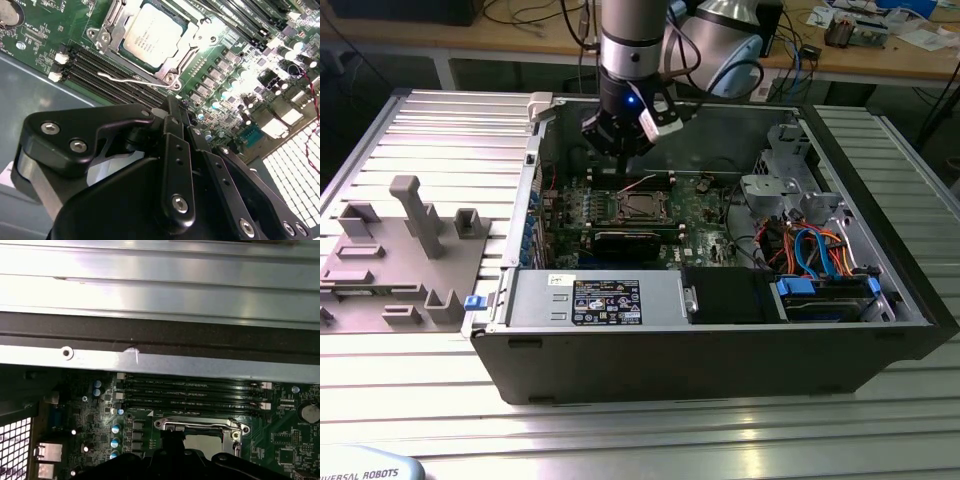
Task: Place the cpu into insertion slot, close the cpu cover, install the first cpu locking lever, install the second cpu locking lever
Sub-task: 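Install the first cpu locking lever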
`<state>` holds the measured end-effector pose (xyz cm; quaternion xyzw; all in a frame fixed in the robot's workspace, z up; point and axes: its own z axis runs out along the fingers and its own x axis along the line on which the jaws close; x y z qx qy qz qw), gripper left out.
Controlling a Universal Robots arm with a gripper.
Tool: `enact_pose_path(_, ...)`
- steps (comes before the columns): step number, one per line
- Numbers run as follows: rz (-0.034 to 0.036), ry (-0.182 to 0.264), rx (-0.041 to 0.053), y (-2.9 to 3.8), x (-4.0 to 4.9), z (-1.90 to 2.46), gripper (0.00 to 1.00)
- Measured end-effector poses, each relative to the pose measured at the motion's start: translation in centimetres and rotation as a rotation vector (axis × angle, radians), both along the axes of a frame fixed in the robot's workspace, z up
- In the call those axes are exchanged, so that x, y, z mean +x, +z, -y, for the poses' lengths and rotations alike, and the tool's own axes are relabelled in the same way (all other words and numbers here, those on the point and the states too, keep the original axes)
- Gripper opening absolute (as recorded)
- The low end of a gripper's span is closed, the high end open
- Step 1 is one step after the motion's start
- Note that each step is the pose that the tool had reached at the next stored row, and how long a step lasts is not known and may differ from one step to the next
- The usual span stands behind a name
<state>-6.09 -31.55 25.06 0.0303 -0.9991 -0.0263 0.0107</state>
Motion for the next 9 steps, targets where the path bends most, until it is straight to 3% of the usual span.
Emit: enact_pose_path(9,-0.0018,0.001,0.0,-1.16,0.44,-0.2,0.11)
